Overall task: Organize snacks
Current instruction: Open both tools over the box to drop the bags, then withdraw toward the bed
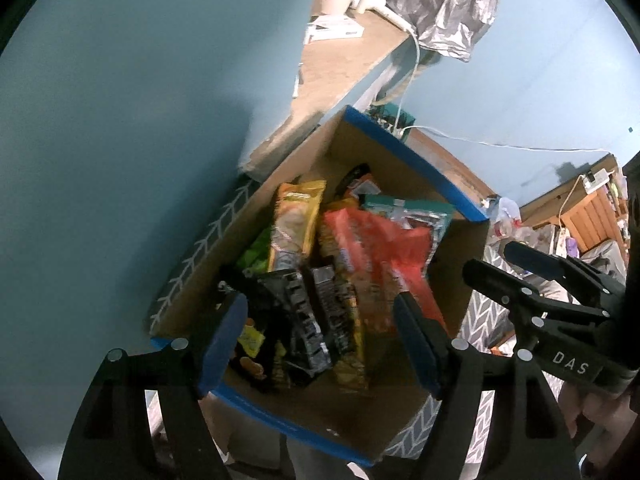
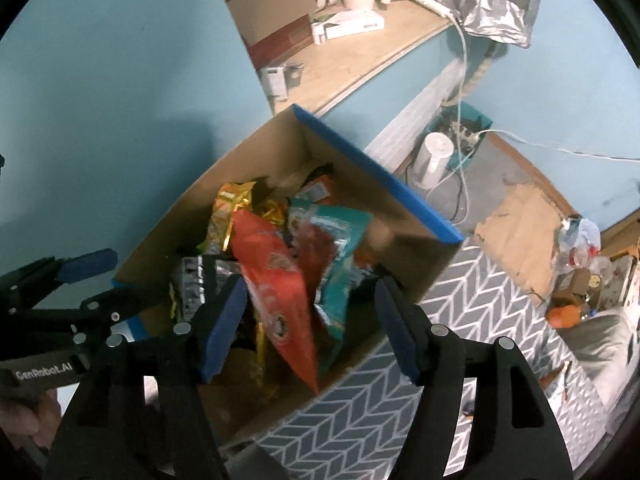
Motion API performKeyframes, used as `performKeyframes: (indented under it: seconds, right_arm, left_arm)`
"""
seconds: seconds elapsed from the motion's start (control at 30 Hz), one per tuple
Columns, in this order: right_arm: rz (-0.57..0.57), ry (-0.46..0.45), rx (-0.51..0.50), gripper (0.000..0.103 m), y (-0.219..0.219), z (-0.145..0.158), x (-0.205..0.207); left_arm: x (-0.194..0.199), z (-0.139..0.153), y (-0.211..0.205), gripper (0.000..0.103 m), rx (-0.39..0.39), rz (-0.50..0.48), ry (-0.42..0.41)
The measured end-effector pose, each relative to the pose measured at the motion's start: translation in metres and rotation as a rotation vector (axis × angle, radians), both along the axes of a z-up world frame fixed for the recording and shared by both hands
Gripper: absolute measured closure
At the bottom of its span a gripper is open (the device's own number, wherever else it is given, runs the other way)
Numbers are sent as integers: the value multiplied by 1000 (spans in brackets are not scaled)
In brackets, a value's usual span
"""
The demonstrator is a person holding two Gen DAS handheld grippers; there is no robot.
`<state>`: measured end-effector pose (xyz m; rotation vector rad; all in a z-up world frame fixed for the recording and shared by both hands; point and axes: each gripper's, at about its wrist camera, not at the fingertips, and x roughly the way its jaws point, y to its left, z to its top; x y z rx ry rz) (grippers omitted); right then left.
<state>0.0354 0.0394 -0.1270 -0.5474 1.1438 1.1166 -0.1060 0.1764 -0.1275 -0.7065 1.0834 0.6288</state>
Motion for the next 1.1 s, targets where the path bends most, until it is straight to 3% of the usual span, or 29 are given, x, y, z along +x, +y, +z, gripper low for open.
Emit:
performKeyframes:
  seconds: [0.53,1.1]
  right_arm:
    - [-89,-78,-19,31,-70,16,40]
    - [-266,-100,-134,27,-176,-11,104]
  left_arm:
    - [55,18,-55,26,23,-164,-13]
    - [143,9,-136,26,-6,-433,-7]
